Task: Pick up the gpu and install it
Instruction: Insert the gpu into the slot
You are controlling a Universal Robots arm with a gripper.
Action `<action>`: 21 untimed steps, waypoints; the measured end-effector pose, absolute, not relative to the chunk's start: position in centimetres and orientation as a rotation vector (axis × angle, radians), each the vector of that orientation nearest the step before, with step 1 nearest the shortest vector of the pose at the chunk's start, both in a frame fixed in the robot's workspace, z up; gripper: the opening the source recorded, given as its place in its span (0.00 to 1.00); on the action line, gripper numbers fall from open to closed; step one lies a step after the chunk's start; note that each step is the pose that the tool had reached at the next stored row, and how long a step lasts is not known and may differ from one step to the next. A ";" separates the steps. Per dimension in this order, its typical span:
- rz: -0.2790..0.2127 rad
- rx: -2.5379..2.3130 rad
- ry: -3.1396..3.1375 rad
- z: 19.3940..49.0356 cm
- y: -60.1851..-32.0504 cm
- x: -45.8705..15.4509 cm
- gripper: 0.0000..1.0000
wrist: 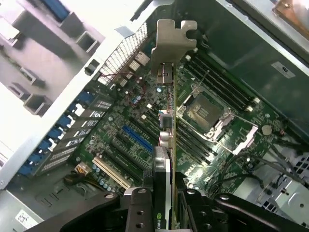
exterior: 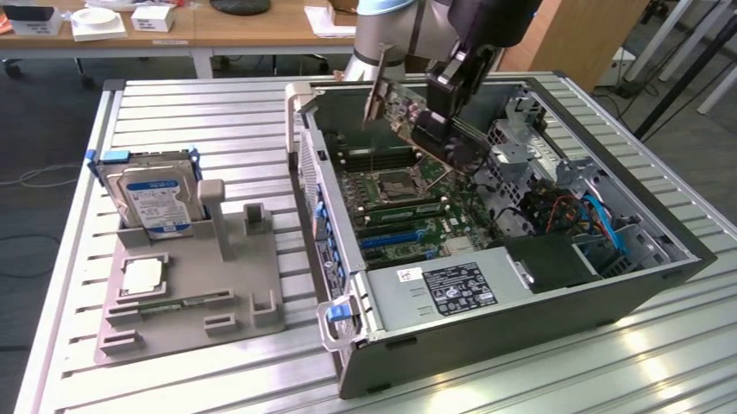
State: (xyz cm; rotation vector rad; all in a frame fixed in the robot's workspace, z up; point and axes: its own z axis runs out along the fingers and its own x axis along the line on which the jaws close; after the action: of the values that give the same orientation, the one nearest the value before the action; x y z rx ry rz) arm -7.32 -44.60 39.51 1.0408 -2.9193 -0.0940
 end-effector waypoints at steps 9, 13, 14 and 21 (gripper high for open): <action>-0.088 1.270 -2.822 39.5 -44.6 -7.3 0.27; -0.086 1.370 -2.773 39.5 -44.6 -7.3 0.27; -0.085 1.395 -2.760 39.5 -44.6 -7.3 0.27; -0.080 1.568 -2.662 39.5 -44.6 -7.3 0.27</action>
State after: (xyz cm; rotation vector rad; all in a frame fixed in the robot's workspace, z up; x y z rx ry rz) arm -7.32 -44.60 39.51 1.5676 -2.6618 -0.0799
